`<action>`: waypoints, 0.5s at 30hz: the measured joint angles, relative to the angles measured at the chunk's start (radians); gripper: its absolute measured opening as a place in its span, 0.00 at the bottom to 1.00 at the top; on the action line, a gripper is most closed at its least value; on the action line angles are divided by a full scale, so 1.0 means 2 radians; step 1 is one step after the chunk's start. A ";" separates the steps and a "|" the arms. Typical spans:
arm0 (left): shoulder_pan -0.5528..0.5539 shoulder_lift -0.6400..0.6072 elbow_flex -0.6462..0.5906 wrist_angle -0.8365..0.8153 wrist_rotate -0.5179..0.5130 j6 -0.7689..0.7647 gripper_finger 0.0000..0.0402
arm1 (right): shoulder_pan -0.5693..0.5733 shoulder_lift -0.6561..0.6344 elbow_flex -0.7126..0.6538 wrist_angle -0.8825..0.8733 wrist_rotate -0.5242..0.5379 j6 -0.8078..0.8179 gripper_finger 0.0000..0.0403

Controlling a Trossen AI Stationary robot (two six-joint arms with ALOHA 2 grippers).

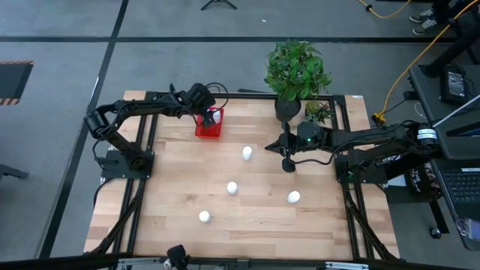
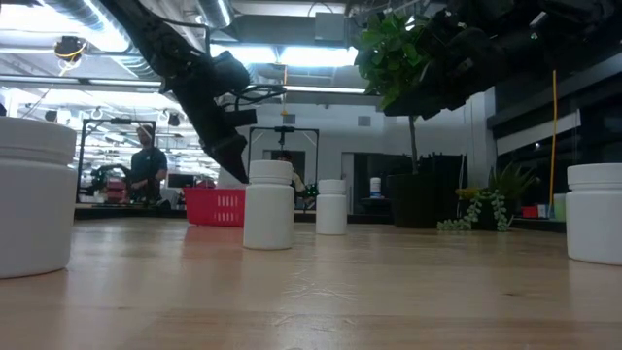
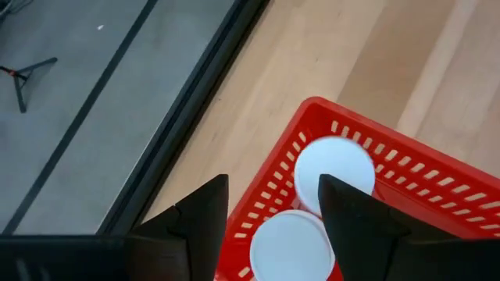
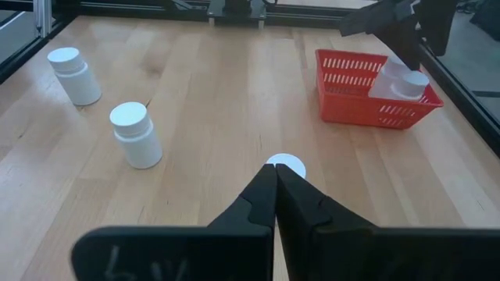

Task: Pick and place pill bottles into a basket
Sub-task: Put the white pill bottle into the red bin

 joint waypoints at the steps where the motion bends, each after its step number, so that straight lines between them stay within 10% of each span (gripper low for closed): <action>1: 0.000 0.000 0.000 0.000 0.000 0.002 0.48 | 0.000 0.000 0.000 0.000 0.000 0.000 0.03; 15: -0.003 -0.088 0.000 -0.007 -0.030 0.028 0.48 | 0.000 0.000 0.000 0.000 0.000 0.000 0.03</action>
